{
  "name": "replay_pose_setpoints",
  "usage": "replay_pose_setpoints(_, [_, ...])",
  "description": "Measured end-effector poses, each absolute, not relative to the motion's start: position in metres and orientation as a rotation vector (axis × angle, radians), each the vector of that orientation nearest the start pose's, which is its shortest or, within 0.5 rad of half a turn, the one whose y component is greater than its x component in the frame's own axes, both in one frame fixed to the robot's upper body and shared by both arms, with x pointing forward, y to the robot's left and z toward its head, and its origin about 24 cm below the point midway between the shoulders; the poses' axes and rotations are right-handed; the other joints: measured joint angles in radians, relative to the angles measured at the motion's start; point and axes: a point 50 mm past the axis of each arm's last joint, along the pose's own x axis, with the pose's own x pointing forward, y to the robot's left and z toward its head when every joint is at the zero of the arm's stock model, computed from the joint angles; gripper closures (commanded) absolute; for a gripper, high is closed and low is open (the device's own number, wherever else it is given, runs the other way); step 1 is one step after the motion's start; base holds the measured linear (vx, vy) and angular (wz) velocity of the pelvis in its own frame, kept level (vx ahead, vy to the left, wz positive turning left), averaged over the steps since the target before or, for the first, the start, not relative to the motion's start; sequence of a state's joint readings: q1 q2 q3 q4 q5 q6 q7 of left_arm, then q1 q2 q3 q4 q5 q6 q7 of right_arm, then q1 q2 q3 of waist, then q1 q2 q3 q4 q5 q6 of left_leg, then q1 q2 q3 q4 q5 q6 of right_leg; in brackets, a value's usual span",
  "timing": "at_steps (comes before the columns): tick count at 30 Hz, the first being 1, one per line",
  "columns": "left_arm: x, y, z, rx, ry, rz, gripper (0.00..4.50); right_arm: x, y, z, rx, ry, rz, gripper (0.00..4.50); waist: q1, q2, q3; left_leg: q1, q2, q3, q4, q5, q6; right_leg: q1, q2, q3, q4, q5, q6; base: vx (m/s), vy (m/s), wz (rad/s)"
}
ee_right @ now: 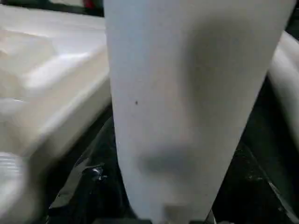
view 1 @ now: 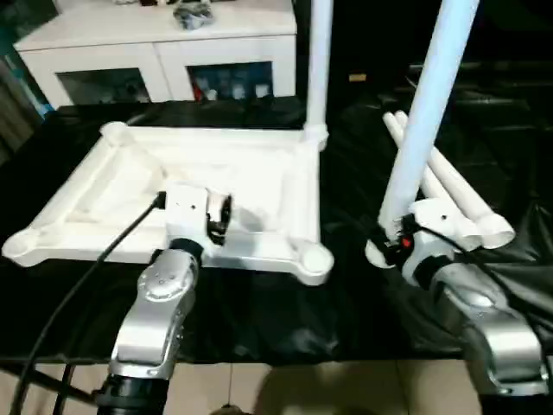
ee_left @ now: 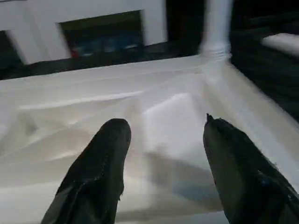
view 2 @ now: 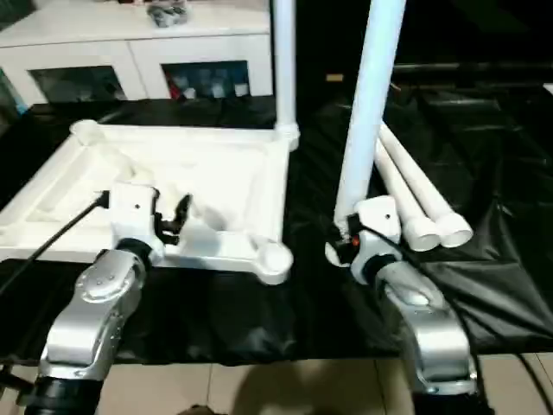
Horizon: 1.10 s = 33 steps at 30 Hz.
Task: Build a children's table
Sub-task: Insert table leg to table base
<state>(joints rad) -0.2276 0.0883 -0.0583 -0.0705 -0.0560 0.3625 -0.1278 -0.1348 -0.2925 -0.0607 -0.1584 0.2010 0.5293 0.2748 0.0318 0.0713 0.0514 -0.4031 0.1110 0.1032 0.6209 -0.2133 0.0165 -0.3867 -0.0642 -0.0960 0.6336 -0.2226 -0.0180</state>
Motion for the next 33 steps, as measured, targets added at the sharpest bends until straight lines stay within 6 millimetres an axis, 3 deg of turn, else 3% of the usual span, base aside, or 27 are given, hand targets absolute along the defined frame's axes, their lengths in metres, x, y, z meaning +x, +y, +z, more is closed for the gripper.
replay_pose_setpoints(1, [0.293,0.125,0.084,0.035,0.071,-0.283,1.66,0.276,-0.192,0.077,-0.051,0.233,0.256,2.57,0.011,0.003,-0.002,-0.001,0.012,-0.001,0.0,0.012,-0.008,0.0,0.007,-0.002,-0.001,-0.003,0.0,0.007,-0.055,-0.03])
replay_pose_setpoints(3, [0.292,0.12,0.086,0.037,0.061,-0.412,1.66,0.28,-0.191,0.084,-0.032,0.207,0.292,2.57,0.019,0.003,-0.002,-0.001,0.018,0.002,-0.001,0.015,-0.014,0.0,0.008,-0.004,-0.004,-0.002,-0.001,0.003,-0.027,-0.02])
replay_pose_setpoints(4, [0.29,0.115,0.086,0.067,0.057,-0.556,1.66,0.283,-0.188,0.089,-0.013,0.191,0.332,2.57,0.026,0.004,-0.002,0.002,0.02,0.005,-0.001,0.017,-0.023,-0.001,0.008,-0.004,-0.004,-0.001,-0.002,0.0,0.0,0.0])
replay_pose_setpoints(8, [0.286,0.103,0.078,0.171,0.1,-0.893,1.83,0.287,-0.187,0.096,0.002,0.175,0.403,2.58,0.043,0.004,-0.003,0.003,0.025,0.023,0.0,0.018,-0.029,-0.001,0.003,0.0,-0.005,0.004,-0.006,0.0,0.0,0.0])
replay_pose_setpoints(13, [0.296,0.109,0.068,0.339,0.211,-1.175,2.15,0.286,-0.192,0.095,-0.008,0.196,0.433,2.58,0.052,0.006,-0.003,0.006,0.027,0.041,0.0,0.017,-0.034,0.0,-0.005,0.004,-0.006,0.01,-0.001,0.0,0.0,0.0])
replay_pose_setpoints(19, [0.315,0.116,0.066,0.537,0.256,-1.292,2.69,0.284,-0.191,0.095,0.006,0.196,0.474,2.58,0.052,0.009,-0.004,0.014,0.028,0.053,-0.001,0.017,-0.035,0.005,-0.011,0.007,-0.005,0.01,-0.001,0.0,0.0,0.0])
replay_pose_setpoints(31, [0.331,0.115,0.054,0.601,0.332,-1.402,3.75,0.279,-0.192,0.089,0.011,0.212,0.498,2.58,0.054,0.034,-0.004,0.014,0.029,0.055,-0.002,0.017,-0.034,0.005,-0.012,0.007,-0.005,0.011,0.0,0.0,0.0,0.0])
replay_pose_setpoints(33, [0.334,0.115,0.054,0.615,0.334,-1.407,3.87,0.279,-0.192,0.09,0.011,0.212,0.497,2.58,0.055,0.034,-0.004,0.014,0.029,0.055,-0.002,0.017,-0.034,0.005,-0.012,0.007,-0.005,0.011,0.0,0.0,0.0,0.0])
